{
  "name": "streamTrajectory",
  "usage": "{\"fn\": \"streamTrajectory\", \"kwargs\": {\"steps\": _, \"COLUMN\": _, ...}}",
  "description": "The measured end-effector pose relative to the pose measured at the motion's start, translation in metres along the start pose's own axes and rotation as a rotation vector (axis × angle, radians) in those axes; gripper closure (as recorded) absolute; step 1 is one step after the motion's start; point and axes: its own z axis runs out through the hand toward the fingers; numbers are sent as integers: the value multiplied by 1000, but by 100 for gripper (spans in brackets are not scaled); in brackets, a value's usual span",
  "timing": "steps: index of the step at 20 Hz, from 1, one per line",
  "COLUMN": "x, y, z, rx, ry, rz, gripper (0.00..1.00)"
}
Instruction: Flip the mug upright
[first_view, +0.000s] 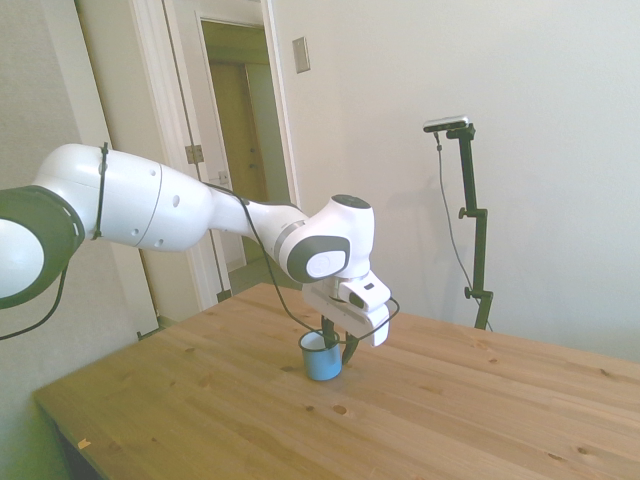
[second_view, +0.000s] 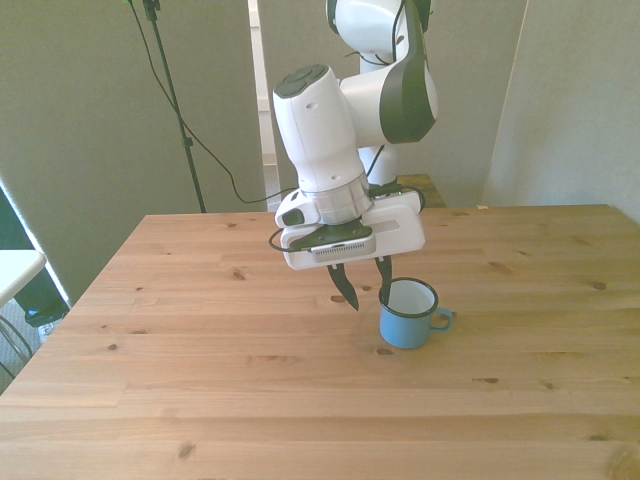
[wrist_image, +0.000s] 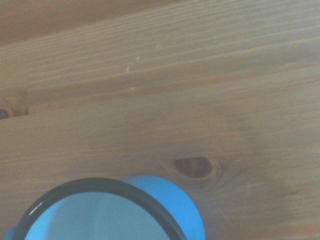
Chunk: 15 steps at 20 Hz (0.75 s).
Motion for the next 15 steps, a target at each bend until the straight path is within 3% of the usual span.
{"fn": "streamTrajectory", "kwargs": {"steps": 8, "x": -8, "y": 20, "z": -48, "rx": 33, "ry": 33, "rz": -17, "gripper": 0}}
{"fn": "streamTrajectory", "kwargs": {"steps": 15, "x": -64, "y": 83, "z": -108, "rx": -53, "ry": 140, "rz": -29, "gripper": 0}}
